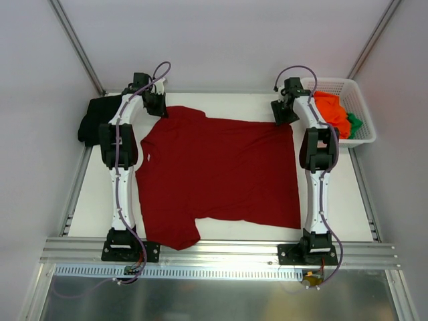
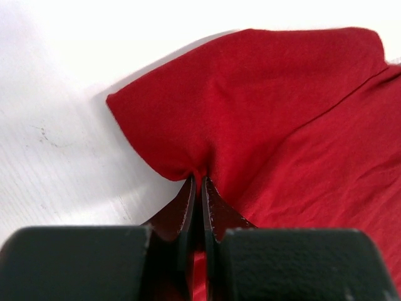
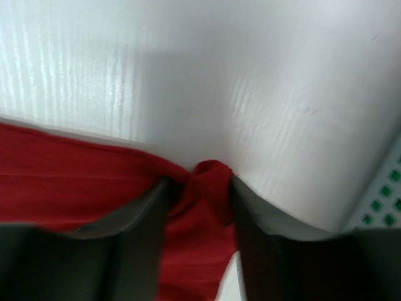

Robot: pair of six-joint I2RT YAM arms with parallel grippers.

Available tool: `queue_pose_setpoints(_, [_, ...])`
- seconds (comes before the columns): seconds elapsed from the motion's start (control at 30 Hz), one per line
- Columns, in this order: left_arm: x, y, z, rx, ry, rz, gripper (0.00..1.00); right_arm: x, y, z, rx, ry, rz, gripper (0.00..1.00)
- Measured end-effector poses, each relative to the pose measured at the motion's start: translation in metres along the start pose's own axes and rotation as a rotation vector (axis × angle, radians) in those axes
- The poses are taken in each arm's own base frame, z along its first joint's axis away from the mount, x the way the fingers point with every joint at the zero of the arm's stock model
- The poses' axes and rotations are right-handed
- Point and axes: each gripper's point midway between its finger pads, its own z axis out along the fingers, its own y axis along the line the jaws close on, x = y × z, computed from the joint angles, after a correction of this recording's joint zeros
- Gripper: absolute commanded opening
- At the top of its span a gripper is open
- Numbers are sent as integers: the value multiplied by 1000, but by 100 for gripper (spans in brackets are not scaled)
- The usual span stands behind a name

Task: Fold and stack the t-shirts
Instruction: Fold the tshirt

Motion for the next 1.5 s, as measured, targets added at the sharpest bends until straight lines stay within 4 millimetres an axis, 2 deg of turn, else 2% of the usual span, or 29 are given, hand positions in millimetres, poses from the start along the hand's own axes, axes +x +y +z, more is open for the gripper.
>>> queue_pose_setpoints(0.1, [0, 0, 0, 0, 0, 0, 0, 3, 4, 1, -35, 0, 4, 24])
queue_pose_setpoints(0.13, [0, 0, 0, 0, 0, 0, 0, 3, 5, 0, -43, 1, 3, 15])
queue_pose_setpoints(0.23, [0, 0, 0, 0, 0, 0, 0, 5, 7, -1, -57, 2, 7, 0])
queue_pose_setpoints(0.9, [3, -6, 0, 28, 0, -14, 0, 23, 17, -12, -92, 13, 9, 0])
queue_pose_setpoints(1.1, [5, -6, -9, 26, -10, -31, 0, 34, 21, -19, -102, 4, 2, 0])
queue_pose_setpoints(1.27, [0, 5, -20, 9, -46, -37, 0, 39, 23, -25, -98, -16, -1, 0])
queue_pose_setpoints(1.37, [-2, 7, -22, 4, -59, -36, 0, 33, 20, -28, -86, -45, 6, 0])
queue_pose_setpoints(1.5, [-9, 9, -22, -1, -89, -34, 0, 13, 16, -32, -62, -131, 32, 0])
